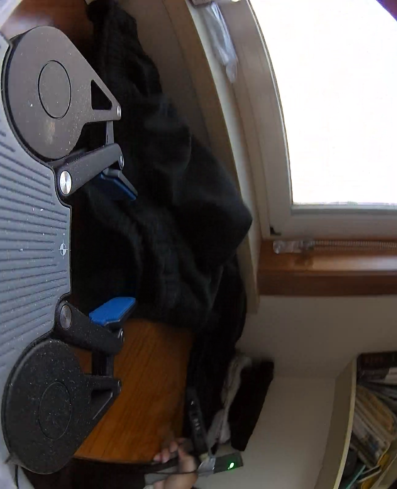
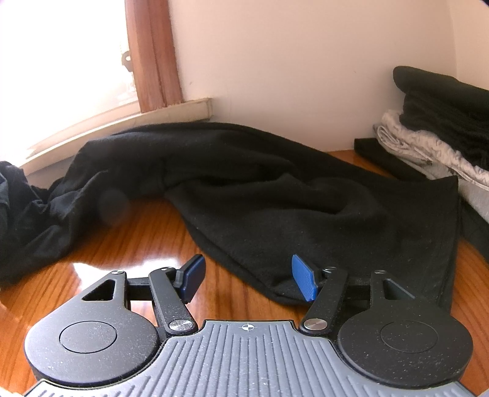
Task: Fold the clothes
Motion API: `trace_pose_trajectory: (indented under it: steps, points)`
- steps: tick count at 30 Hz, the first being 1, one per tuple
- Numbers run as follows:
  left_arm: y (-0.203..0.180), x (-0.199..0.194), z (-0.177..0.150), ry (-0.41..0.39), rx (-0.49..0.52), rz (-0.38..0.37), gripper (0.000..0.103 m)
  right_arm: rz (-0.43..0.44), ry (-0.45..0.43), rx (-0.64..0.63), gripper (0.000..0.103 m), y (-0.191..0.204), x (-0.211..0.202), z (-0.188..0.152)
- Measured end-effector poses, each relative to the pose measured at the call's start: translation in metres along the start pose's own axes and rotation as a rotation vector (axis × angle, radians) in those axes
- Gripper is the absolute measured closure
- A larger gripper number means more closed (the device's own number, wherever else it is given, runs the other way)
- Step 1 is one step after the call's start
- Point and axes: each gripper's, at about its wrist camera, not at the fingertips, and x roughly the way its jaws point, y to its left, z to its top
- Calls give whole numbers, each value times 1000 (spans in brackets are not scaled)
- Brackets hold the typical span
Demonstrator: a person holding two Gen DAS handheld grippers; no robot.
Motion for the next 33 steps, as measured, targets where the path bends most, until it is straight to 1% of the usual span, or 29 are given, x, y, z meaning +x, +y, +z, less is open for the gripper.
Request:
trace_pose_trajectory:
  steps: [4, 7, 8, 9, 10, 11, 12, 13, 14, 15, 16, 18, 20, 22, 25, 27, 29, 30, 31, 33]
  points:
    - [-4, 15, 2, -13, 30, 0, 26, 4, -2, 4, 40, -1, 0, 0]
    - [-7, 29, 5, -10, 43, 17, 26, 4, -4, 4, 40, -1, -1, 0]
    - [-8, 32, 5, -26, 39, 13, 26, 4, -5, 5, 41, -1, -1, 0]
    - [-9, 34, 4, -29, 38, 16, 26, 5, -5, 6, 41, -1, -1, 1]
    - [-11, 34, 3, -32, 35, 19, 29, 6, -6, 6, 41, -1, -1, 1]
    - [-9, 35, 2, -37, 31, 25, 33, 5, -6, 6, 41, 0, -1, 1]
    - [-7, 35, 2, -39, 25, 42, 48, 5, -6, 5, 41, 0, -1, 1]
    - [-5, 34, 2, -42, 18, 58, 68, 5, -6, 5, 41, 0, -1, 1]
    - [1, 33, 2, -44, 2, 75, 74, 5, -6, 4, 41, 0, -1, 1]
    - [6, 29, 1, -57, -18, 84, 86, 4, -6, 4, 41, 0, -1, 1]
    - [11, 24, 1, -70, -37, 94, 91, 3, -6, 3, 41, 0, -1, 2]
    - [24, 12, 2, -93, -59, 124, 93, 1, -6, 2, 41, 0, -1, 2]
    - [40, -7, 2, -121, -65, 169, 93, -1, -5, 1, 41, 0, -1, 2]
    - [61, -29, -2, -135, -88, 198, 93, -2, -4, 0, 41, 0, -1, 2]
    - [97, -59, -14, -127, -141, 245, 93, -3, -6, 0, 41, 0, -1, 2]
    - [115, -73, -26, -104, -186, 249, 90, -2, -8, 0, 41, -1, -1, 2]
    - [130, -86, -36, -83, -225, 255, 82, -2, -9, -2, 40, -1, -1, 2]
    - [132, -91, -39, -79, -227, 272, 71, -2, -10, -3, 40, -1, -2, 2]
    - [135, -96, -41, -77, -229, 289, 58, -1, -10, -2, 40, -2, -2, 2]
    - [135, -108, -43, -91, -220, 299, 46, -1, -10, -4, 41, -2, -2, 2]
